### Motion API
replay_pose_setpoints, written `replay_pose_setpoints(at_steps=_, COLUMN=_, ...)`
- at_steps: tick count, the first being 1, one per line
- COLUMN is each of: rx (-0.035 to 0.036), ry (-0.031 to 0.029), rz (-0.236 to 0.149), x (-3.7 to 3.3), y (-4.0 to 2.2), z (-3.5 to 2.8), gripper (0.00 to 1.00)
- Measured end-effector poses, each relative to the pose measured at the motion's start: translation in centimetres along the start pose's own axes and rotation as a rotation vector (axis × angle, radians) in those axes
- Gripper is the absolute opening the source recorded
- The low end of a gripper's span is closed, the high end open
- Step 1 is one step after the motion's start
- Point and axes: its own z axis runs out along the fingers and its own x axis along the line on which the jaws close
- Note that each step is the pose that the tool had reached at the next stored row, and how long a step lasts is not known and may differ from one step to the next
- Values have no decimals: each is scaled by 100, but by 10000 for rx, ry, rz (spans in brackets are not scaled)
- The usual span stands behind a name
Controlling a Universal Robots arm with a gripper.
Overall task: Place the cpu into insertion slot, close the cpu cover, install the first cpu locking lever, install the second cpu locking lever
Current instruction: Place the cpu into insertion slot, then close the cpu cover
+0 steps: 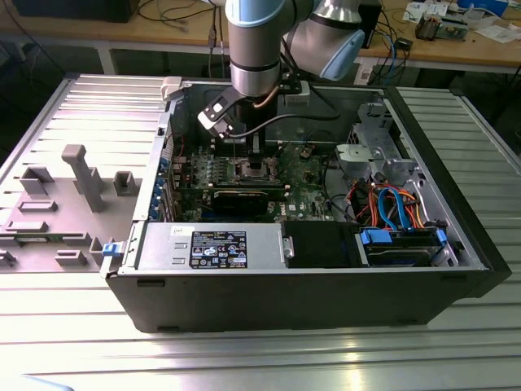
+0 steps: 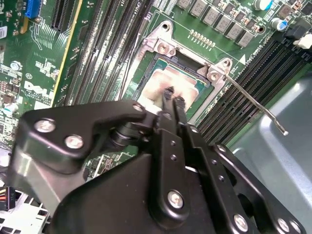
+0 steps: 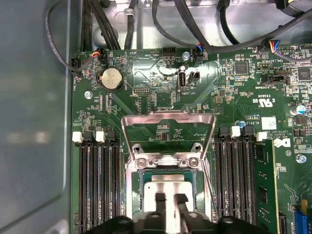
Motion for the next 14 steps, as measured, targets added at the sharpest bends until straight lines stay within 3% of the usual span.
replay_pose_setpoints(at_steps=1, rx=0, ry=0, rz=-2, x=0, y=1, z=0, gripper=11)
replay_pose_setpoints(at_steps=14, rx=0, ry=-3, rz=3, x=0, y=-3, z=0, gripper=11)
